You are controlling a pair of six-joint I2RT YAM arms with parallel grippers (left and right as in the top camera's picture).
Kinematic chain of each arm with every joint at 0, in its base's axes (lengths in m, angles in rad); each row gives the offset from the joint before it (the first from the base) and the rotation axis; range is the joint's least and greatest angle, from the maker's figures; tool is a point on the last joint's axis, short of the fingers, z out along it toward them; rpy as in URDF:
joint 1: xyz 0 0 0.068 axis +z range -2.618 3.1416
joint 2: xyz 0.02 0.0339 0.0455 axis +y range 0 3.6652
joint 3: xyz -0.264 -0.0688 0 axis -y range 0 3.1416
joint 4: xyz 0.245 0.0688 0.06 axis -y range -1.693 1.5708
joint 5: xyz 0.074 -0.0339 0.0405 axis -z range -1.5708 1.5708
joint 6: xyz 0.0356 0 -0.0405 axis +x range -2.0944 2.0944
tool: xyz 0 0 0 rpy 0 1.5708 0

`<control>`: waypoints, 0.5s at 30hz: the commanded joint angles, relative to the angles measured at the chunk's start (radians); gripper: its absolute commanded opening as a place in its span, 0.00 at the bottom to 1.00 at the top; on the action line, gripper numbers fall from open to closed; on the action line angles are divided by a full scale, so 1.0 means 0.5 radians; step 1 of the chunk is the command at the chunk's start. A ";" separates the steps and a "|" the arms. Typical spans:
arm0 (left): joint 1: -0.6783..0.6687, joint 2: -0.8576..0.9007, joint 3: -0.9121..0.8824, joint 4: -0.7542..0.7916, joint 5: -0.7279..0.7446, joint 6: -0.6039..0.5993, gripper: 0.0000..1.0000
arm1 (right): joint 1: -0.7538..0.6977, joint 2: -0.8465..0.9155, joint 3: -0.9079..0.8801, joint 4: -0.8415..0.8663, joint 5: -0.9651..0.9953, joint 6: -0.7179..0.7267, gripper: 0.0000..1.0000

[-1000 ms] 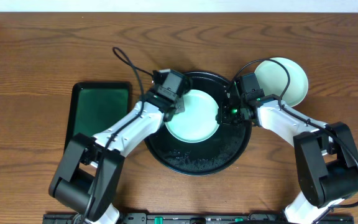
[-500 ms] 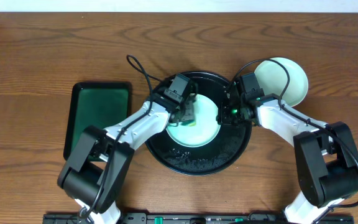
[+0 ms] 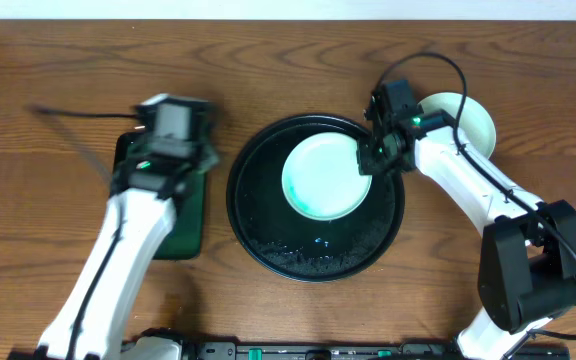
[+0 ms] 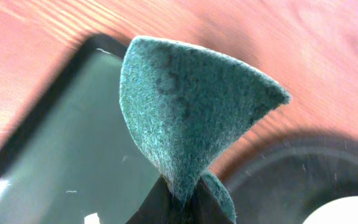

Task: Clean dirty plates on tray and stack at the side
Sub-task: 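Lift the last plate with the right gripper and stack it on the pile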

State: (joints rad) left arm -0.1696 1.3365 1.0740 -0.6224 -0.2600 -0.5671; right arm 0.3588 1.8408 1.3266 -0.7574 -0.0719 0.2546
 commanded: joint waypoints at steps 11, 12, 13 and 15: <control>0.488 0.390 -0.140 -0.056 0.187 0.031 0.07 | 0.755 -0.245 0.425 -0.162 2.030 -0.710 0.01; 0.496 0.426 -0.140 -0.056 0.191 0.031 0.07 | 0.827 -0.255 0.425 -0.123 2.207 -0.826 0.01; 0.500 0.459 -0.140 -0.056 0.191 0.031 0.07 | 0.883 -0.259 0.425 -0.085 2.329 -0.941 0.01; 0.504 0.518 -0.140 -0.056 0.191 0.031 0.07 | 0.990 -0.259 0.425 0.009 2.521 -1.173 0.01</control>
State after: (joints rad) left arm 0.0761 1.5745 1.0046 -0.6483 -0.1734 -0.5640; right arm 0.7994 1.7348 1.5181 -0.7803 0.8589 -0.1226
